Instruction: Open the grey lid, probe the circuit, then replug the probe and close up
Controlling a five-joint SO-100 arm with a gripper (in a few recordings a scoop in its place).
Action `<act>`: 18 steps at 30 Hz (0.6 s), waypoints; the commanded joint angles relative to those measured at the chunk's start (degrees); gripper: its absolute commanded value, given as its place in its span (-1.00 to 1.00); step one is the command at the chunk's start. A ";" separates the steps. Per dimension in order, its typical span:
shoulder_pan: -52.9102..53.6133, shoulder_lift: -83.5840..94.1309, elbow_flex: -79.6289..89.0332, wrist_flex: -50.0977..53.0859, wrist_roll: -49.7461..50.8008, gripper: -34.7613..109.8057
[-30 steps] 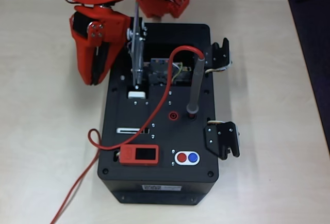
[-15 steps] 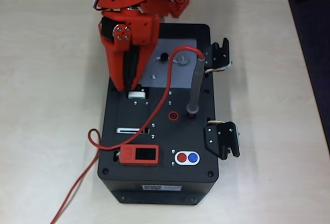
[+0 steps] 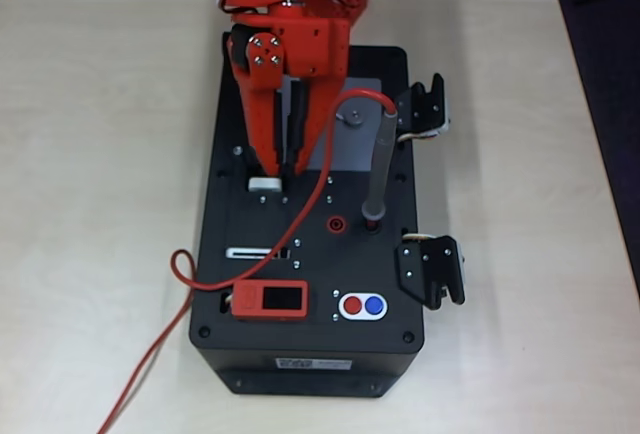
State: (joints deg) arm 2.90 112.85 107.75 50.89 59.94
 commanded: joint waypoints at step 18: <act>-4.57 19.69 7.38 -15.29 36.21 -0.52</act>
State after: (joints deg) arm 0.18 127.71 112.15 38.94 92.37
